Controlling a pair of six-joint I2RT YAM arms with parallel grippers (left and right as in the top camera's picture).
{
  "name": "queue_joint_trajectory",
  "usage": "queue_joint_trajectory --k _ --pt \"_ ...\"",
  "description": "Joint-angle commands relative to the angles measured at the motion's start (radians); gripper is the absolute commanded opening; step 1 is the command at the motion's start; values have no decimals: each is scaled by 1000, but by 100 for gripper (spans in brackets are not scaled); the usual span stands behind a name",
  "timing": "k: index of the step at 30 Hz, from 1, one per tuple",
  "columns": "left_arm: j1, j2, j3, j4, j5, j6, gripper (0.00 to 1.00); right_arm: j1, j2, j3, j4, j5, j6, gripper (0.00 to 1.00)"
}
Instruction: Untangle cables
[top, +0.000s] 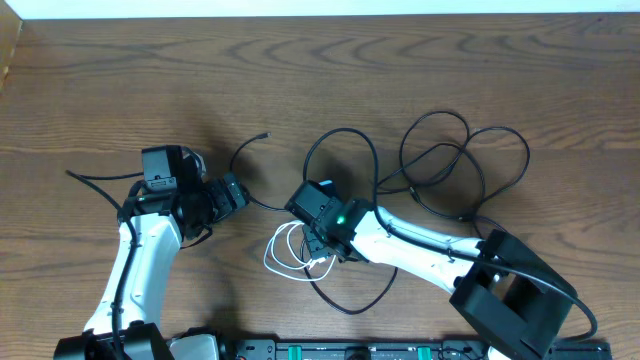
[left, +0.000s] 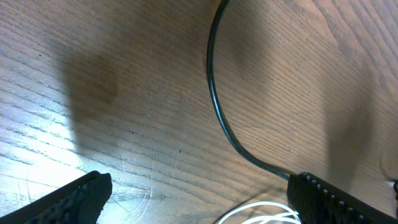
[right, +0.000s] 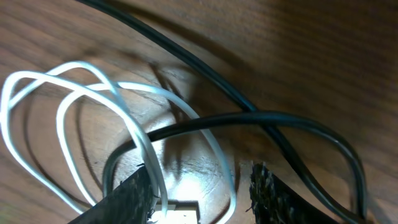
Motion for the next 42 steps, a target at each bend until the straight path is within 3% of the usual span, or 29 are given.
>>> queue_joint_trajectory --k 1,4,13,17,23,42 --pt "2 5 -7 1 -10 2 95 9 12 -34 19 19 29 48" --pt "2 5 -7 1 -10 2 95 8 12 -57 51 19 29 45" --pt "2 5 -7 1 -10 2 95 9 12 -60 64 22 28 24" --pt "2 5 -7 1 -10 2 95 8 12 -60 60 21 27 1" --pt "2 5 -7 1 -10 2 95 5 -48 -50 17 21 12 1" --pt "2 5 -7 1 -10 2 95 5 -579 -48 59 19 -211 1"
